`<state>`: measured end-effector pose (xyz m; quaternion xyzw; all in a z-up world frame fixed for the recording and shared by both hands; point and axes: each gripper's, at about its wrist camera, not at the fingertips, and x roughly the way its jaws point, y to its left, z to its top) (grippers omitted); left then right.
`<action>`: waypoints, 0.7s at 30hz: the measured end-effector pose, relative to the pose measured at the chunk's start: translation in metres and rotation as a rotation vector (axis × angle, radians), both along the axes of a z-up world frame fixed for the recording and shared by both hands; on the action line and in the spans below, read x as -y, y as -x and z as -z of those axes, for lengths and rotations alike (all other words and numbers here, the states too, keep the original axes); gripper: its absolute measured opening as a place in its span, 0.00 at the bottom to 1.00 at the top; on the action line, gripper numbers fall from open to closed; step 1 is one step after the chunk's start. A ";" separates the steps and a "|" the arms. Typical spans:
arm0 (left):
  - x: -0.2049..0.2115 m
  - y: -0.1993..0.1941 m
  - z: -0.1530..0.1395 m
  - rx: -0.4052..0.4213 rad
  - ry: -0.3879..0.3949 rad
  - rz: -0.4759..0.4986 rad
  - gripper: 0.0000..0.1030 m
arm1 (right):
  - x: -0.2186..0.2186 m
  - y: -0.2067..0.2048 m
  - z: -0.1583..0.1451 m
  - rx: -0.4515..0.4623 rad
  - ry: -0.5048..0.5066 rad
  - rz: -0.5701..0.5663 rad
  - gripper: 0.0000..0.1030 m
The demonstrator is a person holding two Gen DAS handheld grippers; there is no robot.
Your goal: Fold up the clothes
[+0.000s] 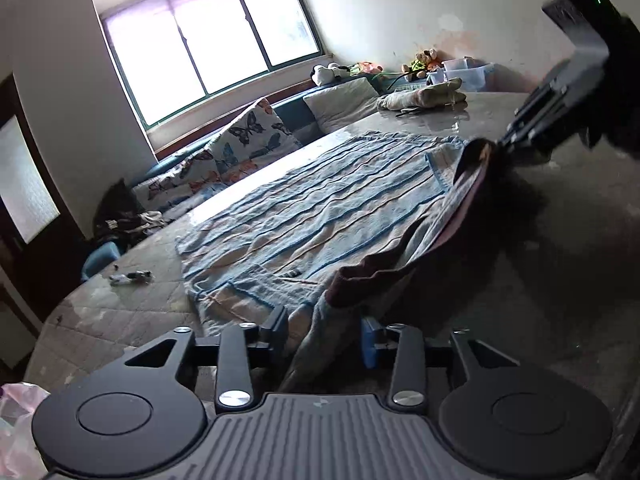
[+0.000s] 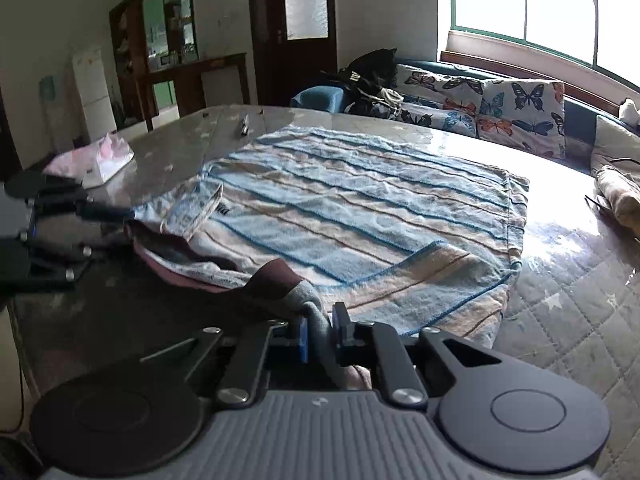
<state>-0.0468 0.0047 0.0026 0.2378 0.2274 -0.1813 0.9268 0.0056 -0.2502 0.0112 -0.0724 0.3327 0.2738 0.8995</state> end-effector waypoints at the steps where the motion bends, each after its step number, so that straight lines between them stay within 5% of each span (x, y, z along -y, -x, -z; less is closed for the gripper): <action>1: 0.000 0.001 0.001 0.009 -0.010 -0.001 0.44 | 0.000 0.000 -0.001 0.003 -0.002 0.001 0.10; 8: -0.005 -0.003 0.009 0.022 -0.077 0.031 0.44 | -0.001 -0.001 -0.007 0.019 -0.013 0.016 0.10; 14: -0.011 -0.005 0.012 0.010 -0.095 0.045 0.13 | -0.001 0.002 -0.003 0.028 -0.007 0.023 0.07; 21: -0.015 0.010 -0.002 0.009 -0.039 0.041 0.06 | 0.002 0.018 -0.007 0.054 -0.006 0.007 0.04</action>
